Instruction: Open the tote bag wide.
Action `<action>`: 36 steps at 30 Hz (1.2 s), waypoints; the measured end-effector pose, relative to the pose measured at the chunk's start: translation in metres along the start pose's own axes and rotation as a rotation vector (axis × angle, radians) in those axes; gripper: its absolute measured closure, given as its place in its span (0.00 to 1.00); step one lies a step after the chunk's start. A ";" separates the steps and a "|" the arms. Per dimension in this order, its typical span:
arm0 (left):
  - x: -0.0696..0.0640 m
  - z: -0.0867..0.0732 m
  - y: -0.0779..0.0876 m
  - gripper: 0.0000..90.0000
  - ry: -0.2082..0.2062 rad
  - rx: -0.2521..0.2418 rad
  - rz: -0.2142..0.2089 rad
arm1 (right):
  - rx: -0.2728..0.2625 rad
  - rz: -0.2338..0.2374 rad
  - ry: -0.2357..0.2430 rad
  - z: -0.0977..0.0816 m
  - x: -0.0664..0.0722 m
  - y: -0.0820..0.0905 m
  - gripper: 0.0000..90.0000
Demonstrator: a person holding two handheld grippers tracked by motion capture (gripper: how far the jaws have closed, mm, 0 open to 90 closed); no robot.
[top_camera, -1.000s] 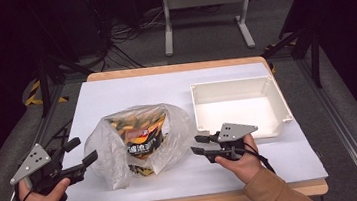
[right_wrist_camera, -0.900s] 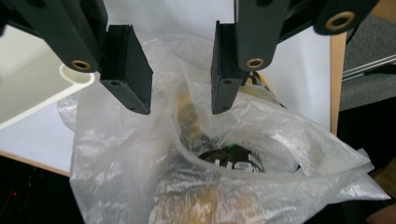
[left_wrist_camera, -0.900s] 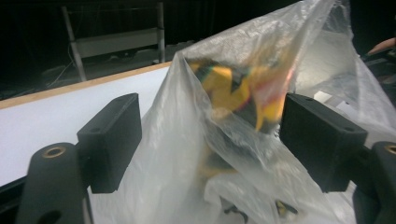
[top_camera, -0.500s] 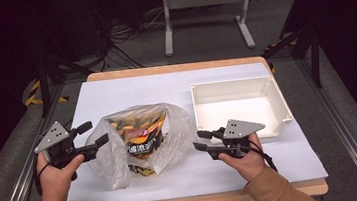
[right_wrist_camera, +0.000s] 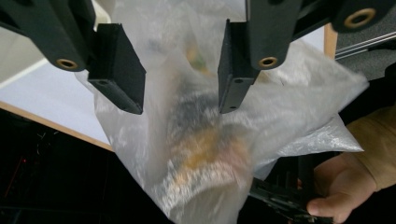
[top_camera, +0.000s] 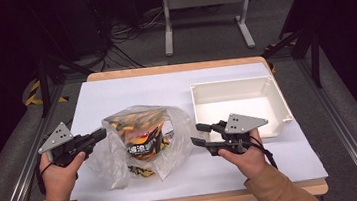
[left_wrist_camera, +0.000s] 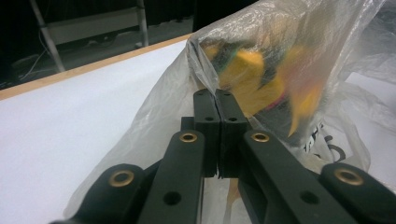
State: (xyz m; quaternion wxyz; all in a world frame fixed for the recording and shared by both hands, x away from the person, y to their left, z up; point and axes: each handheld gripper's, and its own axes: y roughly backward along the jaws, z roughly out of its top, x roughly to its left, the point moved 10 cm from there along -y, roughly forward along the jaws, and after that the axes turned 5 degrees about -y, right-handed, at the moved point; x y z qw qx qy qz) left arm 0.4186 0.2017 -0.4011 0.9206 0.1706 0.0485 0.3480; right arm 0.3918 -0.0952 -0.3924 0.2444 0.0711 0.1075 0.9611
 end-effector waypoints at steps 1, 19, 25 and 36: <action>0.000 0.001 0.000 0.99 0.002 -0.002 0.003 | -0.002 -0.002 0.004 0.002 0.000 0.000 0.55; -0.002 0.004 -0.001 1.00 -0.001 -0.008 0.004 | -0.077 0.034 0.043 0.052 0.027 -0.027 0.39; -0.003 0.003 0.000 1.00 0.001 -0.006 -0.004 | -0.074 0.012 0.062 0.058 0.029 -0.039 0.40; -0.002 0.005 0.001 1.00 0.002 -0.013 -0.002 | -0.045 -0.034 0.067 0.057 0.009 -0.041 1.00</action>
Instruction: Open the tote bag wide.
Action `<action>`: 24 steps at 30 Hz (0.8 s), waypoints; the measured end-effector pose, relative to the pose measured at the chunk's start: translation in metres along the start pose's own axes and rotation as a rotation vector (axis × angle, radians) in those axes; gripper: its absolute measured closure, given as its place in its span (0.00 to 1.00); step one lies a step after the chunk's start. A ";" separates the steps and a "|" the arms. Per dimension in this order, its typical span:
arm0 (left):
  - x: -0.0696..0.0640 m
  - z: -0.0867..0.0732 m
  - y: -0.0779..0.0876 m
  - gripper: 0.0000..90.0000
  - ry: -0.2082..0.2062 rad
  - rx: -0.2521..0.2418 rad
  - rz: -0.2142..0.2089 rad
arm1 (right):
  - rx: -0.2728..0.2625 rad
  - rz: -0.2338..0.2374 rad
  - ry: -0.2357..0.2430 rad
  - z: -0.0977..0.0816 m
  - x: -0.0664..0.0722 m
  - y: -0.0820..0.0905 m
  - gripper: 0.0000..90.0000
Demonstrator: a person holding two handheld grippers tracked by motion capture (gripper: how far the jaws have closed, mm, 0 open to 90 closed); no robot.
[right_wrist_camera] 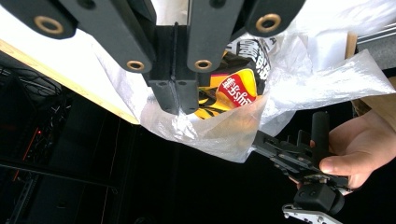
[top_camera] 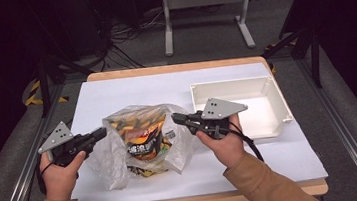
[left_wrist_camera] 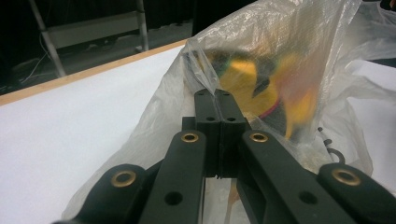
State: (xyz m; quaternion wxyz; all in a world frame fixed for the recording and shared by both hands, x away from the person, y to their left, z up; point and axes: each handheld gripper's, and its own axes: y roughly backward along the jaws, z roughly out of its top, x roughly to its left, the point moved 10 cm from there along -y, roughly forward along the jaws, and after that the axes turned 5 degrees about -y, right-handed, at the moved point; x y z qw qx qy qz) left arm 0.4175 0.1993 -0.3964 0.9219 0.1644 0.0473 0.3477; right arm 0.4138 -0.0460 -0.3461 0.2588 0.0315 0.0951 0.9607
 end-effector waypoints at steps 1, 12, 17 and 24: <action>0.001 0.001 0.000 1.00 0.000 -0.007 0.002 | 0.000 -0.001 -0.001 0.000 -0.001 0.000 1.00; 0.011 0.012 0.006 1.00 0.013 -0.030 0.018 | 0.025 -0.003 0.000 0.011 -0.009 -0.006 1.00; 0.019 0.018 0.007 1.00 0.023 -0.048 0.037 | 0.029 -0.001 -0.004 0.015 -0.012 -0.010 1.00; 0.033 0.024 0.014 1.00 0.053 -0.082 0.079 | 0.036 0.006 -0.023 0.018 -0.020 -0.016 0.99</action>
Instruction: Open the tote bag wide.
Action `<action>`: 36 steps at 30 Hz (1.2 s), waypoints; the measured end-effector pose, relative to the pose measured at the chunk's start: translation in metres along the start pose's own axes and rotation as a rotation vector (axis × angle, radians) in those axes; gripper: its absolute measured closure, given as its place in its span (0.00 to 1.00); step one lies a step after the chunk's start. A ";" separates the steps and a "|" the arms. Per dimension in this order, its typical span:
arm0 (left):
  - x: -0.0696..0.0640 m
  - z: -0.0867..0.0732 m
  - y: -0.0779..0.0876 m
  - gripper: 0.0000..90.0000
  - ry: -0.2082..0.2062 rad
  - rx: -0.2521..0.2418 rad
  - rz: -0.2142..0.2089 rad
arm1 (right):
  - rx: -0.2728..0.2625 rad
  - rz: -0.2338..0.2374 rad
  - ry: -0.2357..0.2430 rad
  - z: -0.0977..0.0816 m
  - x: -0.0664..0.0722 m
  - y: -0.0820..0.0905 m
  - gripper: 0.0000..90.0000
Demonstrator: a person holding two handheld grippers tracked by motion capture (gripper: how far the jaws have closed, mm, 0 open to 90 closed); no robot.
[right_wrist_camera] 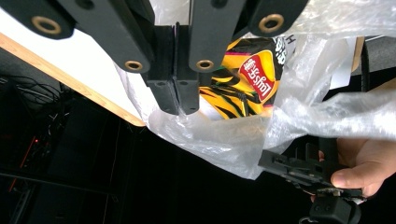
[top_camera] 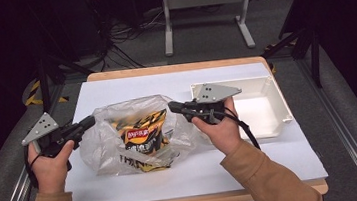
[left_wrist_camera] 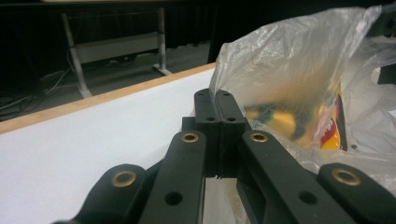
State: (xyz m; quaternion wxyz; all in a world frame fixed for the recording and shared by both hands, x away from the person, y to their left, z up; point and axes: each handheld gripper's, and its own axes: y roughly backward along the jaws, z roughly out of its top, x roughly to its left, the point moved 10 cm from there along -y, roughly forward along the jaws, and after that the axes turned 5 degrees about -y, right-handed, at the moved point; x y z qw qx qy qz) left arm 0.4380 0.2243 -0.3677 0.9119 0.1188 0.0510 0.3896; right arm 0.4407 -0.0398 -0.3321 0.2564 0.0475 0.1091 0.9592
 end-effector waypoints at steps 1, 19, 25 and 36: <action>0.002 0.001 0.000 1.00 0.005 -0.003 0.007 | 0.002 -0.001 0.000 0.000 -0.001 -0.001 0.99; 0.024 -0.027 -0.023 1.00 0.076 0.092 0.023 | 0.098 -0.079 -0.014 -0.024 -0.032 -0.029 0.98; 0.020 -0.046 -0.034 0.99 0.076 0.153 0.010 | 0.142 -0.084 -0.035 -0.041 -0.033 -0.035 0.98; 0.012 -0.079 -0.052 0.99 0.052 0.280 -0.009 | 0.242 -0.076 -0.054 -0.072 -0.026 -0.045 0.98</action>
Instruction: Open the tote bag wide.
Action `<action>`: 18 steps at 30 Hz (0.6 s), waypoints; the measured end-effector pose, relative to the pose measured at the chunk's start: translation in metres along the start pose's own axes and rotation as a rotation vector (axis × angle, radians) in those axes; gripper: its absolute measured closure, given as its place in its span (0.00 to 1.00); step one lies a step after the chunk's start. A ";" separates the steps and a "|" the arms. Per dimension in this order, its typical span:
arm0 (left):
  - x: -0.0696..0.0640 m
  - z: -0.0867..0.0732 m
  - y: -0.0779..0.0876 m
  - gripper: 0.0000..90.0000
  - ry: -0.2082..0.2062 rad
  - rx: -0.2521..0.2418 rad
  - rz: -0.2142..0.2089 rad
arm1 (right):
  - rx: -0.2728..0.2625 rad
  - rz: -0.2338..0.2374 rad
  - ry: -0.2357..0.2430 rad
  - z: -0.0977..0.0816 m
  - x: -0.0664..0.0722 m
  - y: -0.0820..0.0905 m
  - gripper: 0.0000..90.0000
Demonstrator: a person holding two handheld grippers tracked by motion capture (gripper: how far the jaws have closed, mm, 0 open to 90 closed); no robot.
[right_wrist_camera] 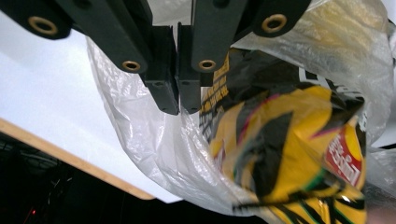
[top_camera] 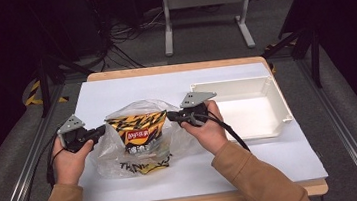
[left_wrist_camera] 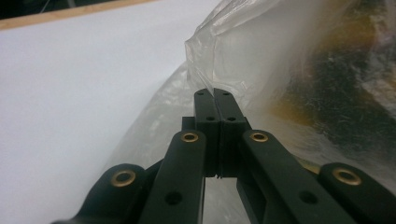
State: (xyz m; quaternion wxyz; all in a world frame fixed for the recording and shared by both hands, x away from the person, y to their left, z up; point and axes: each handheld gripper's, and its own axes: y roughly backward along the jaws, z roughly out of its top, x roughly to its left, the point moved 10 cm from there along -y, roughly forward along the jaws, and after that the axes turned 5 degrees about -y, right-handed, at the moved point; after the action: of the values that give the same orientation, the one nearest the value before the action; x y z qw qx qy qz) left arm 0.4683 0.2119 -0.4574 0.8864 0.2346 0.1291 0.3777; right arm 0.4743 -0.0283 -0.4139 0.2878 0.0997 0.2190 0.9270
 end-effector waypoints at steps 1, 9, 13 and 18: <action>0.001 -0.003 -0.001 0.99 0.003 0.008 -0.001 | 0.008 0.001 -0.005 -0.003 0.000 -0.001 0.98; 0.009 -0.025 -0.010 0.99 0.019 0.080 0.016 | 0.047 0.005 -0.030 -0.018 0.000 -0.007 0.98; 0.013 -0.038 -0.017 0.99 0.053 0.126 0.015 | 0.069 0.016 -0.048 -0.031 0.007 -0.013 0.98; 0.015 -0.048 -0.023 0.96 0.050 0.166 0.024 | 0.114 0.009 -0.074 -0.048 0.010 -0.021 0.97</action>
State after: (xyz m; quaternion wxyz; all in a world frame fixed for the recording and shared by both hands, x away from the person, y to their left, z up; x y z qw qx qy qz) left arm 0.4727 0.2242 -0.5109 0.8557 0.2992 0.1791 0.3823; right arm 0.4619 -0.0240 -0.4653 0.2856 0.1513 0.2604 0.9098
